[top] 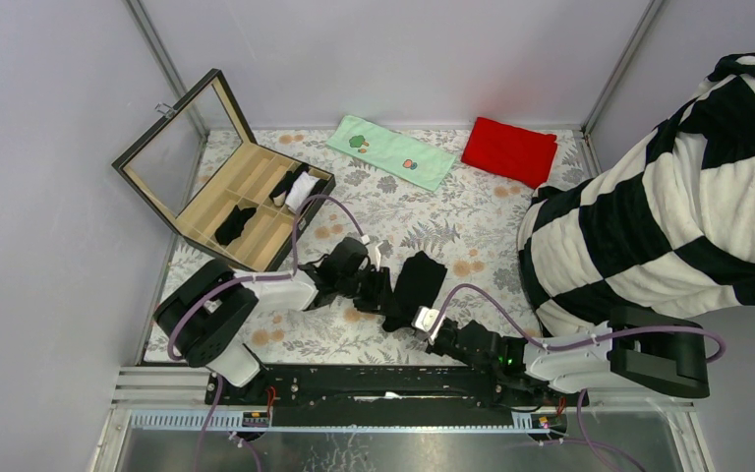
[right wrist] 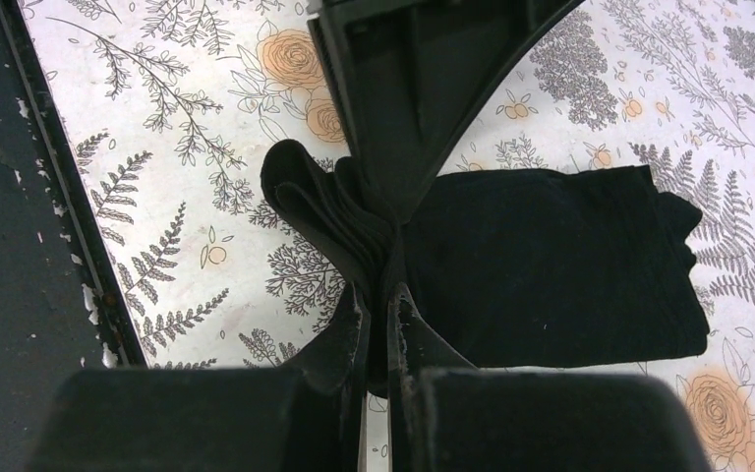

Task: Roll the underwear
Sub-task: Roll the underwear to the center of the board.

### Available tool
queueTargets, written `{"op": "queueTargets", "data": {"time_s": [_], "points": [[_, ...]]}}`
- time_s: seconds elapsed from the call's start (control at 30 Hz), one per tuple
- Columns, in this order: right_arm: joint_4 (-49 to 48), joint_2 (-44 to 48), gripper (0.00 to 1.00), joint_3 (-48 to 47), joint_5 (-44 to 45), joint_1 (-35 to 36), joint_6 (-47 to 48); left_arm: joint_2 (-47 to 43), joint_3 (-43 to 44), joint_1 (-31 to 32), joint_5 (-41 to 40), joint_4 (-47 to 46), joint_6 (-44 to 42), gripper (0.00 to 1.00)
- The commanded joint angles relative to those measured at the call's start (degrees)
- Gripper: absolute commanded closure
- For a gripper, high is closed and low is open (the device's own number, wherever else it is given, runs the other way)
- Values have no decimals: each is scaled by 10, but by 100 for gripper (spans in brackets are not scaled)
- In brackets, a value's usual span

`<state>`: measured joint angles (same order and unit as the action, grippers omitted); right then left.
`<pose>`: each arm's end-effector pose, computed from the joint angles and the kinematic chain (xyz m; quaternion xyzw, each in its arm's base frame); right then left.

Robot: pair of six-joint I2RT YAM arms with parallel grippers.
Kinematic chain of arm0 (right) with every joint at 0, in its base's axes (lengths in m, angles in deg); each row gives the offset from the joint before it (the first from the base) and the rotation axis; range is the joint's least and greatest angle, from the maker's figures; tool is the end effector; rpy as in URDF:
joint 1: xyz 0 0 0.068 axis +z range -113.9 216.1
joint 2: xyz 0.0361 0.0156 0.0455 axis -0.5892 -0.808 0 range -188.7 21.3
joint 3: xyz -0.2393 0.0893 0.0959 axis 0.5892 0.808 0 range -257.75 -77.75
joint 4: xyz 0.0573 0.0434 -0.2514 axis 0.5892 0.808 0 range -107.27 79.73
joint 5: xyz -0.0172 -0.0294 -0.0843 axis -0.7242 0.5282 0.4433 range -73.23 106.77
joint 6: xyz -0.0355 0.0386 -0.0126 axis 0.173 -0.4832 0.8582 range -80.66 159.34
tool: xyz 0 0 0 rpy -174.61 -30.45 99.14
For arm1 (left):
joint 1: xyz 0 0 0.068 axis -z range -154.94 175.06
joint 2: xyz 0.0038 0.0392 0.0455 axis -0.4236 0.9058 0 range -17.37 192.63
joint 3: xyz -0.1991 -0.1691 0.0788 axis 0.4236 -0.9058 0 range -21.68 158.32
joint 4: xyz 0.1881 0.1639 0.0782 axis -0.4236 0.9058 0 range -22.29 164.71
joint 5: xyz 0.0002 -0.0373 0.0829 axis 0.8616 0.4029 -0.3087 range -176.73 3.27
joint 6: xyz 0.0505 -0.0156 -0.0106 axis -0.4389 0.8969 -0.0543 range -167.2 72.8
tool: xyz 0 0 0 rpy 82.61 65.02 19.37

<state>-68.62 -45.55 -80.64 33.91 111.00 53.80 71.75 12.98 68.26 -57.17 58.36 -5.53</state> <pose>0.0579 0.1741 0.1388 -0.4764 0.6143 0.2107 0.5927 0.1930 -0.2053 0.1386 0.1093 0.8923 -0.4231 0.1134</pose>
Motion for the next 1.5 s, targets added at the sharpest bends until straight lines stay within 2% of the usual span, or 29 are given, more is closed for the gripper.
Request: {"op": "queueTargets", "data": {"time_s": [0.0,0.43,0.57,0.73,0.9,1.03,1.47], "points": [[21,21,99,-7,34,3,-50,27,4,8,-5,8,-27,62],[120,56,99,-26,65,3,-205,33,6,9,-37,40,-31,64],[185,58,99,-46,76,3,-243,10,10,8,-72,55,-19,65],[244,58,100,-65,86,2,-294,-67,23,-3,-172,92,-3,55],[284,65,100,-69,100,1,-375,-147,18,-10,-222,93,-15,43],[312,74,100,-70,100,-4,-442,-179,3,-9,-208,76,-36,39],[399,114,100,-57,82,-71,-678,-157,-19,-9,-102,-16,-53,37]]}}
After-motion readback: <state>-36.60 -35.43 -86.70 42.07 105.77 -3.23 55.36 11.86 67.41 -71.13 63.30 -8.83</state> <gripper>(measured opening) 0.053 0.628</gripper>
